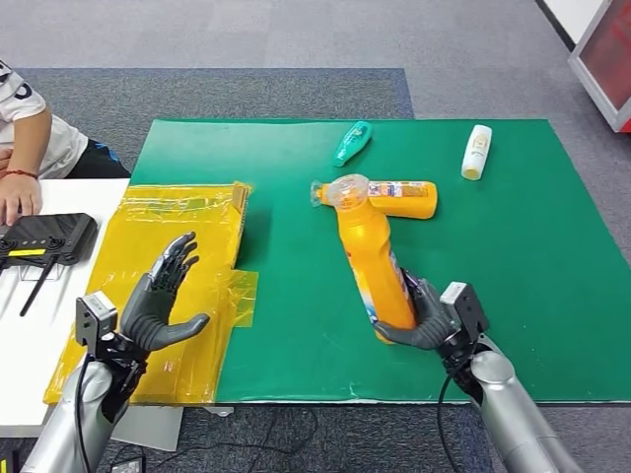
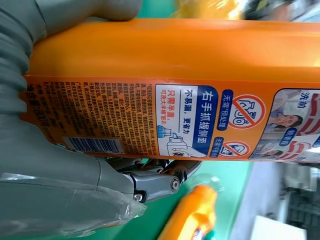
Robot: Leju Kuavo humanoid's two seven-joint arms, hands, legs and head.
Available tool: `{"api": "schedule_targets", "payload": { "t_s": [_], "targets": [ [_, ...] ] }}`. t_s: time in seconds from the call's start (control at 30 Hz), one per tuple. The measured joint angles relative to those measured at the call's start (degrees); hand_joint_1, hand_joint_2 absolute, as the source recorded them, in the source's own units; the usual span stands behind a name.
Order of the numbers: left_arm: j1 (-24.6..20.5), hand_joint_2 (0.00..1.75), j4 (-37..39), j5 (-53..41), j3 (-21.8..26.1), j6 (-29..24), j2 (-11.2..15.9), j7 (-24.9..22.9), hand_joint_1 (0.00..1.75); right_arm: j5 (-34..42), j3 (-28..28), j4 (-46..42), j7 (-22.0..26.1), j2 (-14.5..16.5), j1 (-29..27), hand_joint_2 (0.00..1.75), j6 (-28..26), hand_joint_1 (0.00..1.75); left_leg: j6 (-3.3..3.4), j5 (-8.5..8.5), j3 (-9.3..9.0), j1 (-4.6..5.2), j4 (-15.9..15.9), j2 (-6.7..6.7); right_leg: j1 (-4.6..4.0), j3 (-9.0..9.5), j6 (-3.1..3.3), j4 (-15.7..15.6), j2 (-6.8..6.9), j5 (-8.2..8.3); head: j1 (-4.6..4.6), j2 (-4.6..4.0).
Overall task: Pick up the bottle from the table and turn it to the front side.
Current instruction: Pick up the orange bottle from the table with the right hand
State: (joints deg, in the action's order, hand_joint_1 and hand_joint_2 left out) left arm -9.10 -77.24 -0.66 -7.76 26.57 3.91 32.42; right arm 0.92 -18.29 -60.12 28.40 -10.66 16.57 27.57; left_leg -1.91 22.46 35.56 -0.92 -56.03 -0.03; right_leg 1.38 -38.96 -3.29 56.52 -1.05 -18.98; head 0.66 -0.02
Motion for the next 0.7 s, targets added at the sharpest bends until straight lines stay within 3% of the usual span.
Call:
{"api": "schedule_targets", "payload": {
  "t_s": [0.33,0.7],
  "targets": [
    [-0.72,1.75,0.31,0.89,-1.44,1.71,-0.02,-0.69,0.0,2.44,0.97,-2.27,1.26,5.44,-0.66,1.75,4.1,1.75,-0.01,0.0,0.0,0.0,0.0,0.0,0.0,-0.01,0.0,0.0,0.0,0.0,-0.02,0.01],
    [-3.6,1.75,3.35,10.47,-3.42,10.29,0.47,-2.02,0.0,-2.16,-1.97,-3.82,2.11,9.21,0.51,1.75,0.22,1.75,-0.02,-0.01,0.01,0.0,0.0,0.01,0.0,-0.02,0.0,0.0,0.0,0.0,-0.01,0.0]
  ]
}}
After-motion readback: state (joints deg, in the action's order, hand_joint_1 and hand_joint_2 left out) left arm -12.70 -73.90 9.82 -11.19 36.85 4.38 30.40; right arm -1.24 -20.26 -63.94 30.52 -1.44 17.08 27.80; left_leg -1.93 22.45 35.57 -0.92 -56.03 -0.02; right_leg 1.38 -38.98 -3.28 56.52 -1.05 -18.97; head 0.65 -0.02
